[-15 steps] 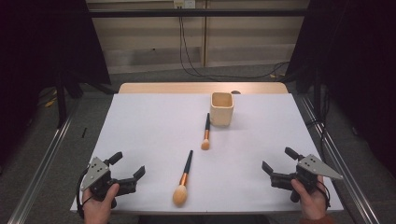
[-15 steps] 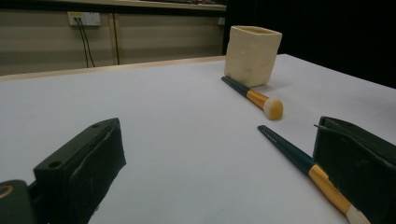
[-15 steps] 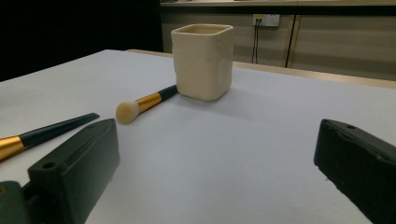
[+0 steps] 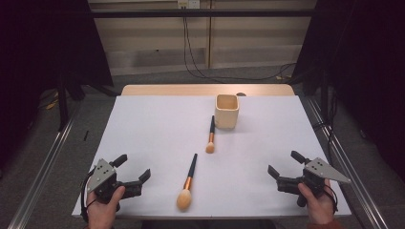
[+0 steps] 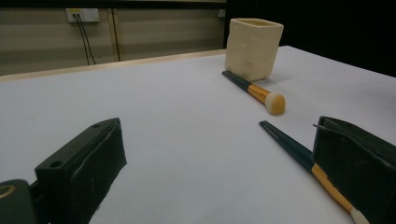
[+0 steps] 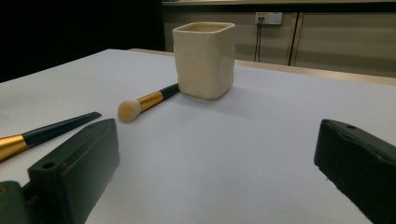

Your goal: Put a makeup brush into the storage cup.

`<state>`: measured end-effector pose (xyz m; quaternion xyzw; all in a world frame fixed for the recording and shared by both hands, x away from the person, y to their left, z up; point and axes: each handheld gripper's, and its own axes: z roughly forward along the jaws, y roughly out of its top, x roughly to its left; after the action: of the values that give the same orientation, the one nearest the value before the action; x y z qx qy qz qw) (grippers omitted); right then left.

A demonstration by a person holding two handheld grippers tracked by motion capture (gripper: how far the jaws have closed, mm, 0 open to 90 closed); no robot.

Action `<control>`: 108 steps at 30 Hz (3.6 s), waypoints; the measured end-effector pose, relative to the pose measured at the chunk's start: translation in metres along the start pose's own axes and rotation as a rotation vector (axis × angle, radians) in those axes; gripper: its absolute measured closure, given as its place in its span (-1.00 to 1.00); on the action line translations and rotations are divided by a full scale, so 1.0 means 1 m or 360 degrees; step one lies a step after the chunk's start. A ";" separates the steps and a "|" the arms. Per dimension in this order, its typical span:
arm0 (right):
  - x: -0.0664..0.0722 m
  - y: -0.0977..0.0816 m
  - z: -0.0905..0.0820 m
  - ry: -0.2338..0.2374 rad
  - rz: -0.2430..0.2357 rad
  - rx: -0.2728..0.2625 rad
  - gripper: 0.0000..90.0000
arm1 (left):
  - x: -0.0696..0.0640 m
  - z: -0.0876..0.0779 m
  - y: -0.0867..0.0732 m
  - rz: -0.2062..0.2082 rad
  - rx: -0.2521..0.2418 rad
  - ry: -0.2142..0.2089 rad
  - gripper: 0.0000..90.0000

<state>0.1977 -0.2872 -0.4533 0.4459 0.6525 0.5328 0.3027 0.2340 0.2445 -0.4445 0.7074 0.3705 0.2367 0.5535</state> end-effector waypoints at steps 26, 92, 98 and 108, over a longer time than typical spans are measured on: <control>0.004 0.001 0.000 -0.0009 0.0026 -0.0014 -1.00 | -0.021 0.022 0.027 0.0068 0.0041 -0.0115 -0.94; 0.005 0.000 0.002 0.0054 0.0011 0.0014 -1.00 | -0.058 0.108 0.056 0.0026 0.1174 -0.0241 -0.85; 0.006 0.000 0.002 0.0056 0.0005 0.0019 -1.00 | -0.059 0.111 0.056 0.0051 0.1286 -0.0230 -0.84; 0.007 0.000 0.003 0.0064 0.0002 0.0021 -1.00 | -0.067 0.118 0.058 0.0026 0.1395 -0.0202 -0.87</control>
<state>0.1974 -0.2794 -0.4536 0.4375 0.6616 0.5376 0.2861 0.2957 0.1136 -0.4167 0.8913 0.3955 0.0176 0.2210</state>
